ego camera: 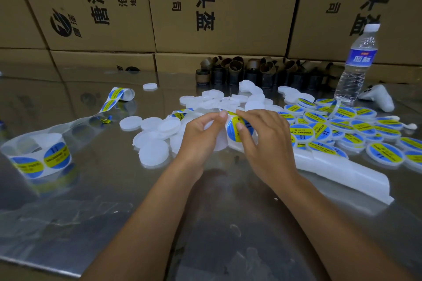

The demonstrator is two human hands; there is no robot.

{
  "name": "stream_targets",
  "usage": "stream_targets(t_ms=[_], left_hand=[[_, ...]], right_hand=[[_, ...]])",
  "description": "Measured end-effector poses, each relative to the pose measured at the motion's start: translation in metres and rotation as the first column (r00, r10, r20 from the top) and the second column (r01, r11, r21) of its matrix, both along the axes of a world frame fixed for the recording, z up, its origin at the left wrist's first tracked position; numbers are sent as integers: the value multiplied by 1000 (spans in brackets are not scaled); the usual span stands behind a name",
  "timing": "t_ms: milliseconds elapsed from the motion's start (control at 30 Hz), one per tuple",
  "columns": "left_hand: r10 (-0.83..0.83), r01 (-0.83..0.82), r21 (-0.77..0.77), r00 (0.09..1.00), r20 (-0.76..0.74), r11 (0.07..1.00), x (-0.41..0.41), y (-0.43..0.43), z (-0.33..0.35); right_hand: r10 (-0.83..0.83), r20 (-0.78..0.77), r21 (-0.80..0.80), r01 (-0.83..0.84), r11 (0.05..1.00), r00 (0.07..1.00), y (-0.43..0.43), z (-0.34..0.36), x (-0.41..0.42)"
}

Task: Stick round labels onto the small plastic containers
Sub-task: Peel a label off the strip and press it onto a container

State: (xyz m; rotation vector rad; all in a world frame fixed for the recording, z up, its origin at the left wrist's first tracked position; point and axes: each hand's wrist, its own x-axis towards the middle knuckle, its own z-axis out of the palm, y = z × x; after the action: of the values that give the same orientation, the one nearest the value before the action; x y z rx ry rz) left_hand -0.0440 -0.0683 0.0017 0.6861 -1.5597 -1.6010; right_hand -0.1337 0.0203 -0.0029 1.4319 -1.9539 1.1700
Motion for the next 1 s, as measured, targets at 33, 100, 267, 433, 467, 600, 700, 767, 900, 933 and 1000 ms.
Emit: stream_targets(t_ms=[33, 100, 267, 433, 467, 600, 700, 767, 900, 933, 1000], left_hand=[[-9, 9, -4, 1000, 4, 1000, 0, 0, 0], [-17, 17, -13, 1000, 7, 1000, 0, 1, 1], [-7, 7, -13, 1000, -13, 1000, -1, 2, 1], [-3, 3, -15, 1000, -11, 1000, 0, 2, 2], [-3, 3, -14, 1000, -15, 1000, 0, 2, 2], [27, -27, -16, 999, -31, 1000, -1, 2, 2], [100, -101, -10, 993, -55, 995, -1, 0, 2], [140, -142, -22, 988, -62, 990, -2, -2, 0], [163, -163, -10, 986, -28, 987, -2, -7, -4], [164, -165, -1, 986, -21, 986, -2, -8, -4], [169, -169, 9, 986, -9, 986, -3, -9, -5]], right_hand=[[-3, 7, -6, 3, 1000, 1000, 0, 0, 0], [-10, 8, -12, 10, 1000, 1000, 0, 1, 1], [-37, -5, 3, 37, 999, 999, -1, -1, -1], [-75, -41, -65, 72, 995, 996, 0, -1, -1], [-75, -46, -76, 71, 995, 996, 0, -1, -1], [-68, -53, -89, 63, 994, 996, 0, -1, -1], [-59, -69, -101, 52, 994, 996, -1, -1, -1], [-56, -79, -101, 48, 994, 995, -1, -2, -1], [-35, -47, -97, 30, 995, 998, -1, -2, 0], [-26, -28, -99, 23, 995, 999, -2, -2, 1], [-11, 3, -106, 12, 994, 1000, -2, -1, 2]])
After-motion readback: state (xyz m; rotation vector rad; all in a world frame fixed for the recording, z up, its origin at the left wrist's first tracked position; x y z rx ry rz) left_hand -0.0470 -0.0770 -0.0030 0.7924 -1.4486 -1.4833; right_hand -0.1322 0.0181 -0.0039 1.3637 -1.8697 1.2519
